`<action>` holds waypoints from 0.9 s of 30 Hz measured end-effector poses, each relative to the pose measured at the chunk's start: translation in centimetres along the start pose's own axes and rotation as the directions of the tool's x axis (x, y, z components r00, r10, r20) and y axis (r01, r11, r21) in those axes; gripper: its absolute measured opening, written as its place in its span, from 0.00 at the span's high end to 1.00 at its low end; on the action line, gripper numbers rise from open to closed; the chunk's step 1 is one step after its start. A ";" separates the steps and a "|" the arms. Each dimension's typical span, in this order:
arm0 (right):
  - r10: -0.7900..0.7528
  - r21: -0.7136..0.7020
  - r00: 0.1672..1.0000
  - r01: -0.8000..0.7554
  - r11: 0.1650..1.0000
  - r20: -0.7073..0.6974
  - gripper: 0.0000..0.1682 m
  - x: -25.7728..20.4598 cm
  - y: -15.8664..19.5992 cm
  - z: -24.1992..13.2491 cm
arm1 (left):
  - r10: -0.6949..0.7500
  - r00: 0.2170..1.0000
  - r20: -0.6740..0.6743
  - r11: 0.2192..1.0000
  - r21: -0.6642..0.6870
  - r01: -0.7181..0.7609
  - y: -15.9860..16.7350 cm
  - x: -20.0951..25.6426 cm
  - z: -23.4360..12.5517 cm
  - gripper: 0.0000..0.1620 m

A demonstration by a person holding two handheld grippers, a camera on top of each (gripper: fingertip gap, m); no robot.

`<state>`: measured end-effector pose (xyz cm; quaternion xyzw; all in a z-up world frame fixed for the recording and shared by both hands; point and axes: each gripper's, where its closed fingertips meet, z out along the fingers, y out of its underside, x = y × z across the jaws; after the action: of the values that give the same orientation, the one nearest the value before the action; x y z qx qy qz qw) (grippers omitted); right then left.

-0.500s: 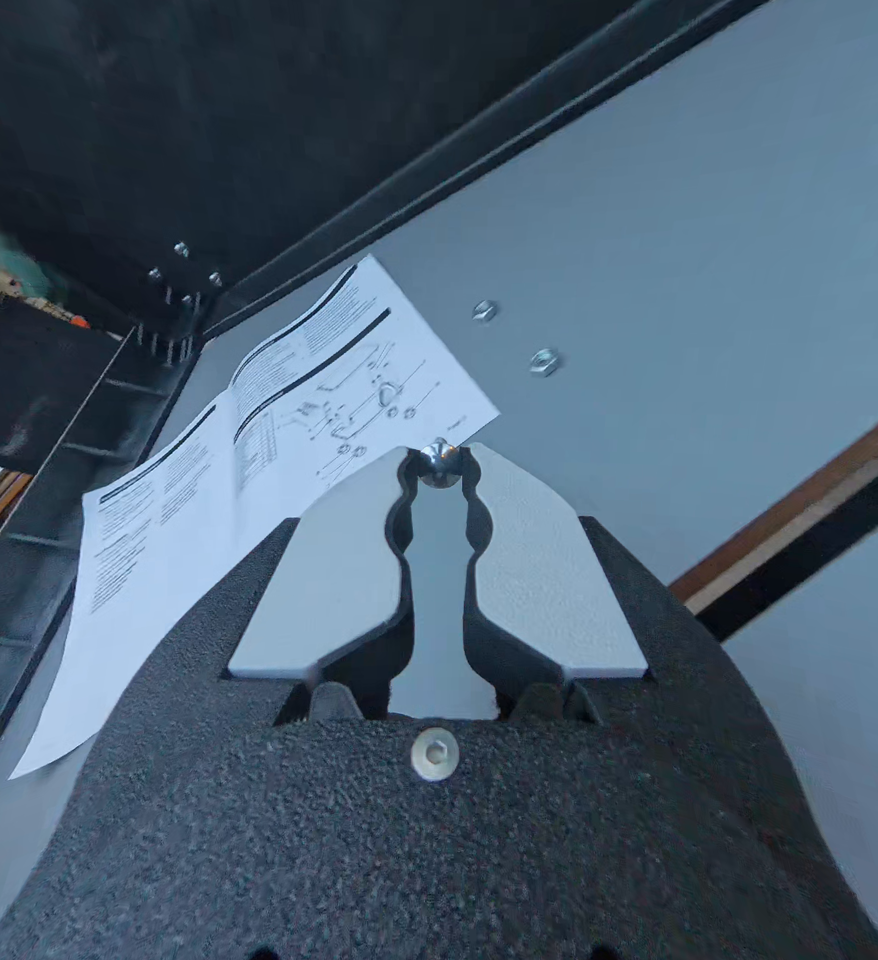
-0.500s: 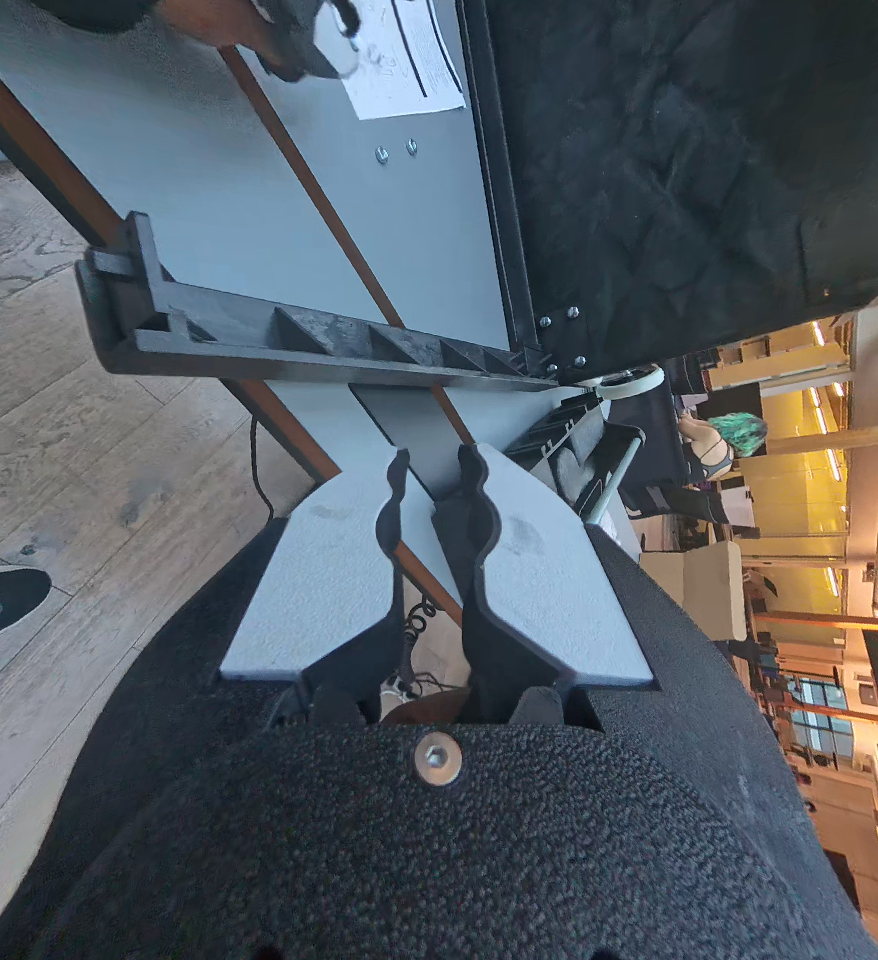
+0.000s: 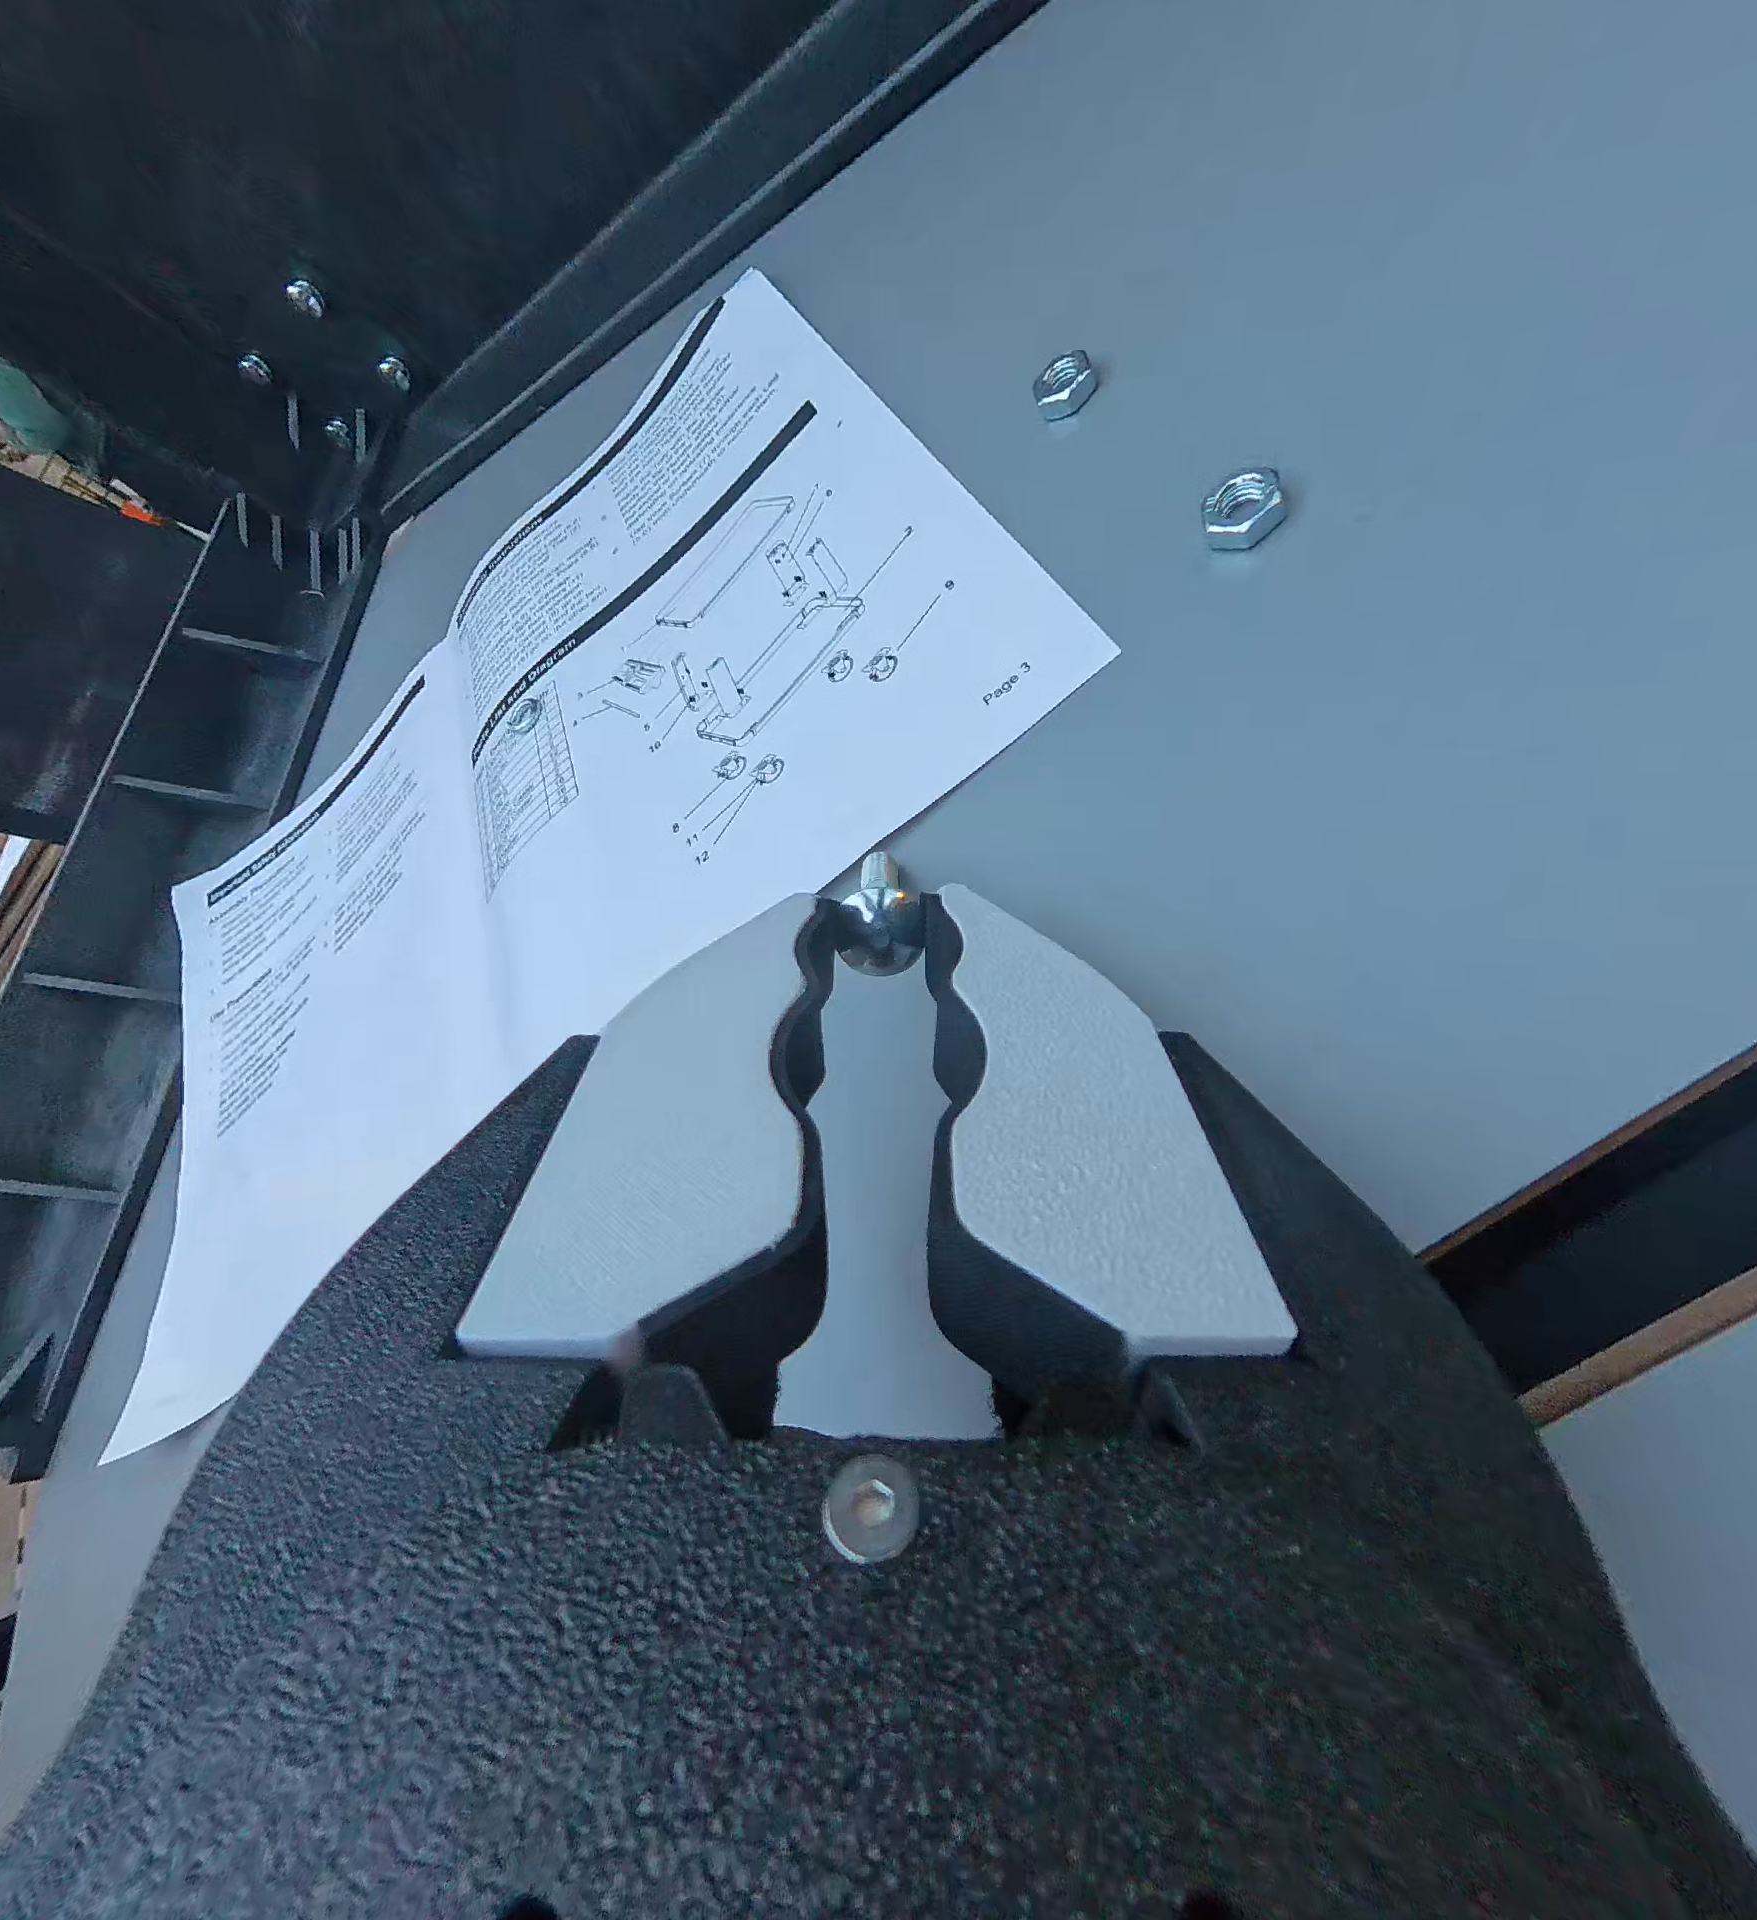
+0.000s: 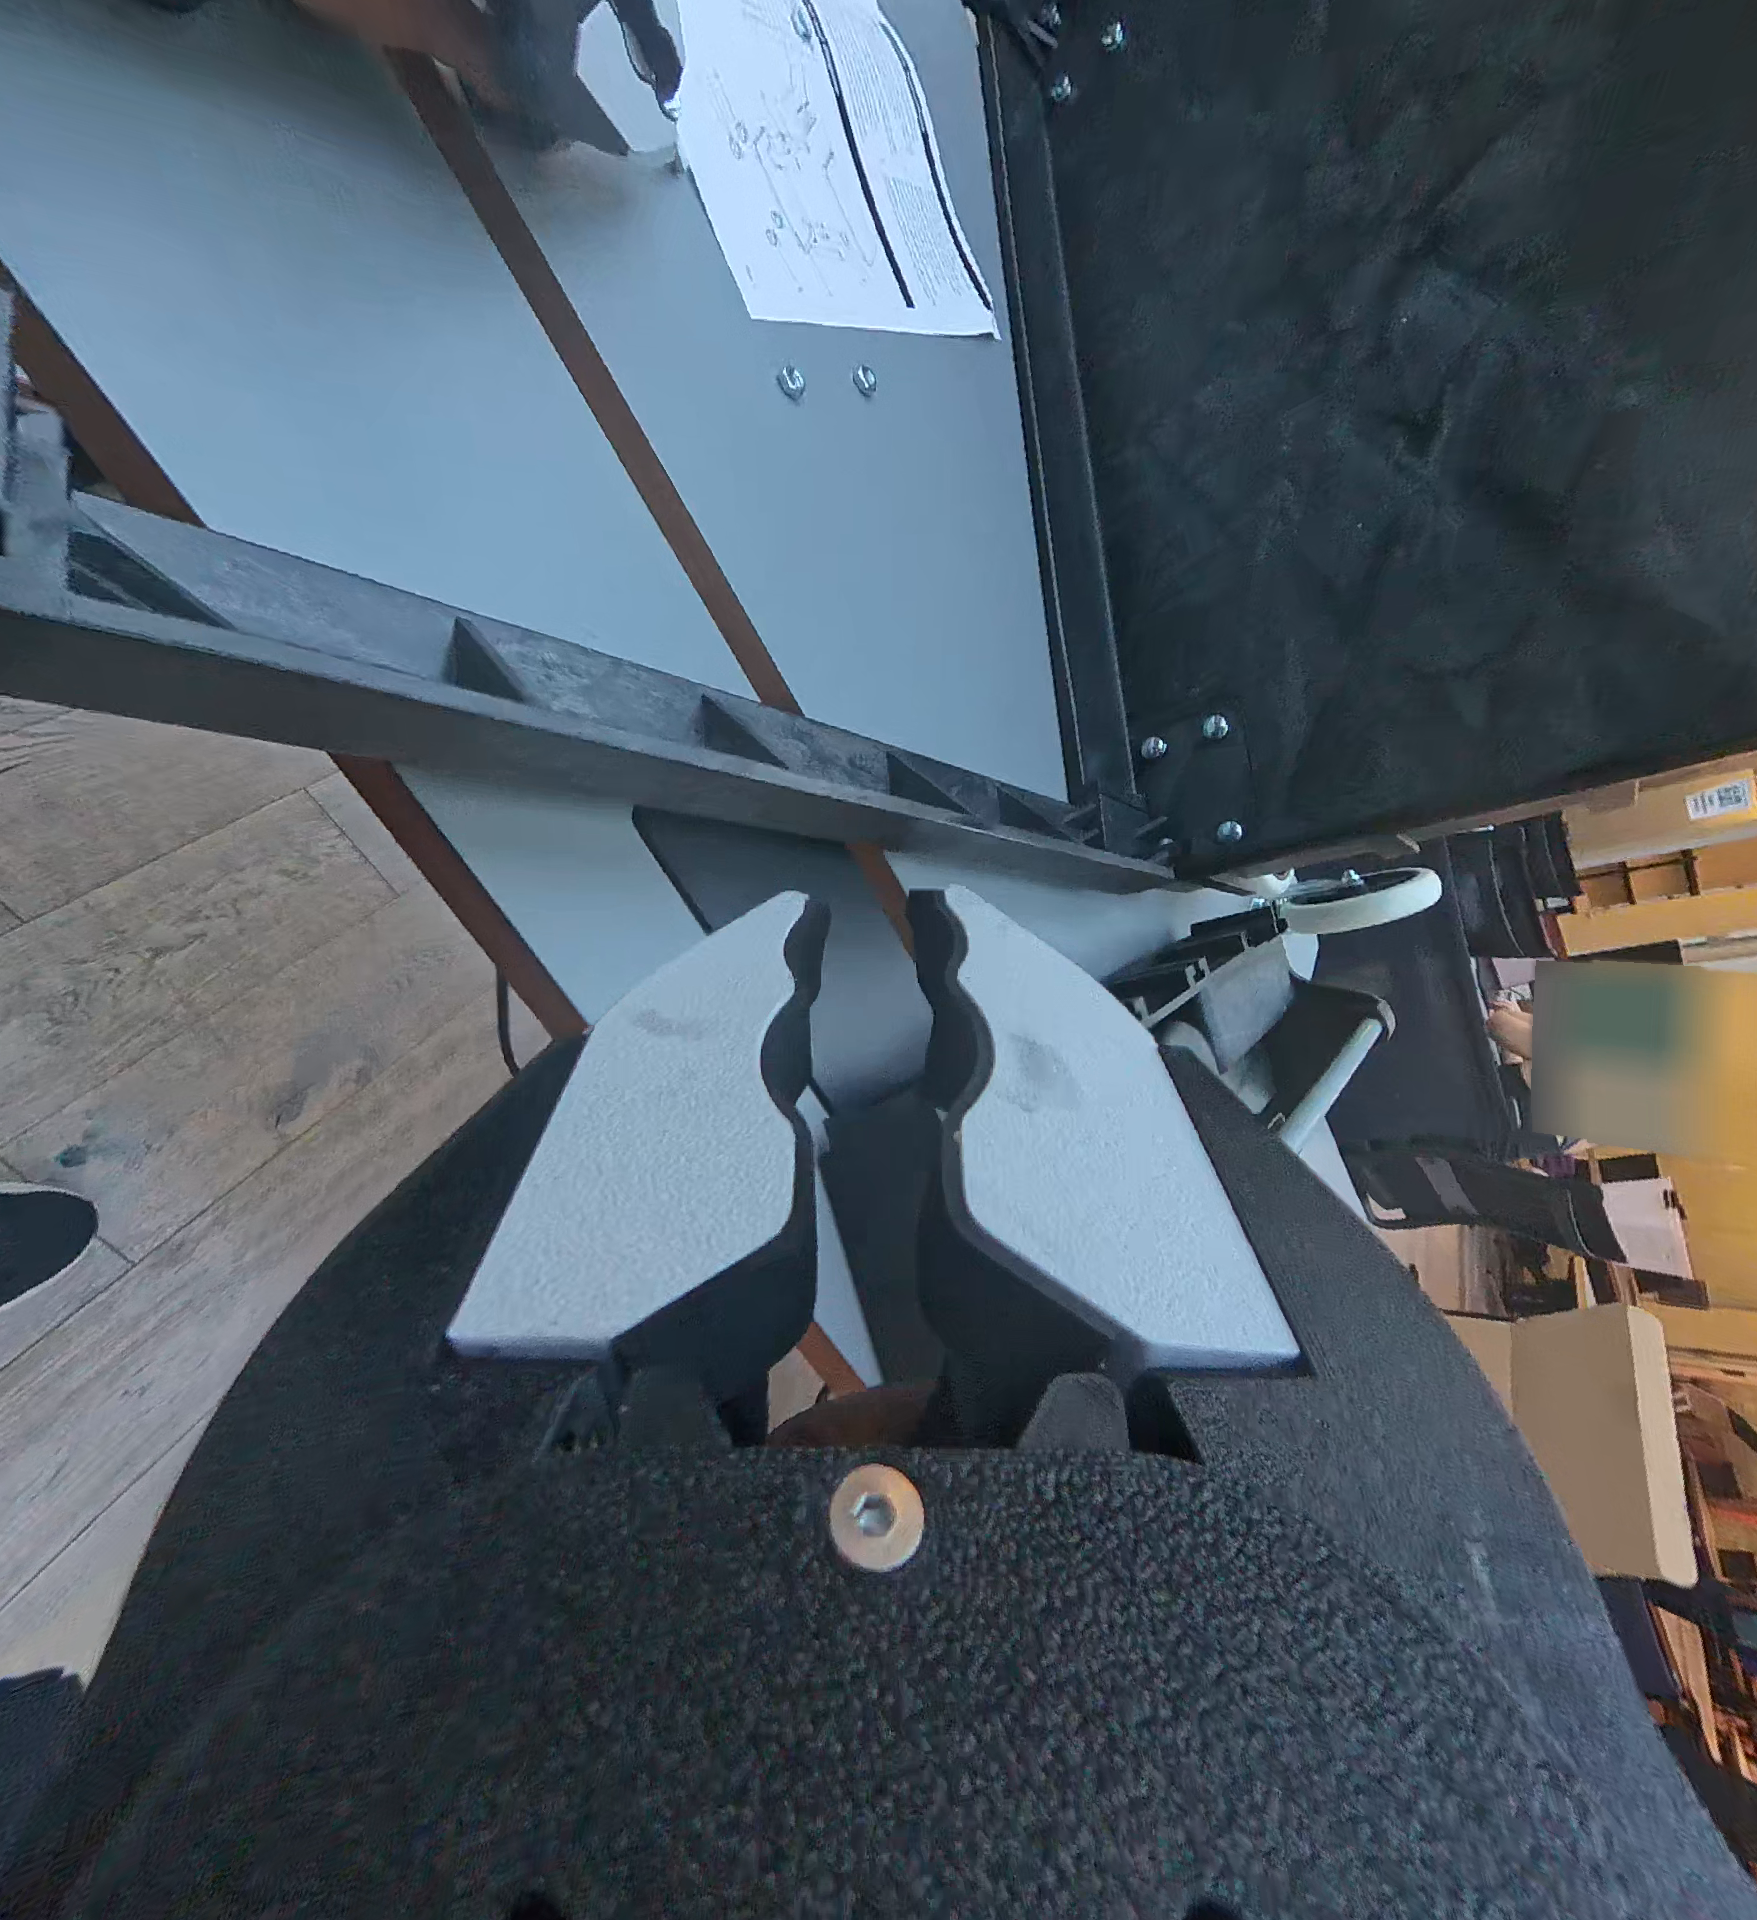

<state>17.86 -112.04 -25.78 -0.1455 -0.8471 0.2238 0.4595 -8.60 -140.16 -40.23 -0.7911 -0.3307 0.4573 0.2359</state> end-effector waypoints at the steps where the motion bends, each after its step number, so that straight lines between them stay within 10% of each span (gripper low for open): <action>1: 0.003 0.004 1.000 -0.003 1.000 -0.002 0.88 0.2 -0.1 0.2 | -0.013 1.000 0.002 1.000 -0.006 0.013 0.1 -0.2 0.1 0.90; 12: 0.080 -0.073 0.997 -0.080 0.994 -0.009 0.87 -1.0 -0.8 1.0 | -0.195 0.976 -0.096 0.978 -0.095 0.186 1.1 -0.5 0.9 0.88; 20: 0.127 -0.147 0.992 -0.125 0.981 0.006 0.85 -2.1 -0.7 -0.2 | -0.424 0.885 -0.191 0.906 -0.094 0.414 1.1 -1.5 -1.6 0.66; 27: 0.204 -0.214 0.976 -0.214 0.953 -0.068 0.88 5.0 3.7 -2.8 | -0.550 0.736 -0.395 0.748 0.159 0.644 -9.4 -1.1 -7.4 0.81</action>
<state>17.64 -105.92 -22.77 -0.2895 -0.8359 0.1725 0.4333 -5.39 -135.18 -29.74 -0.6618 -0.4563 0.2626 0.5337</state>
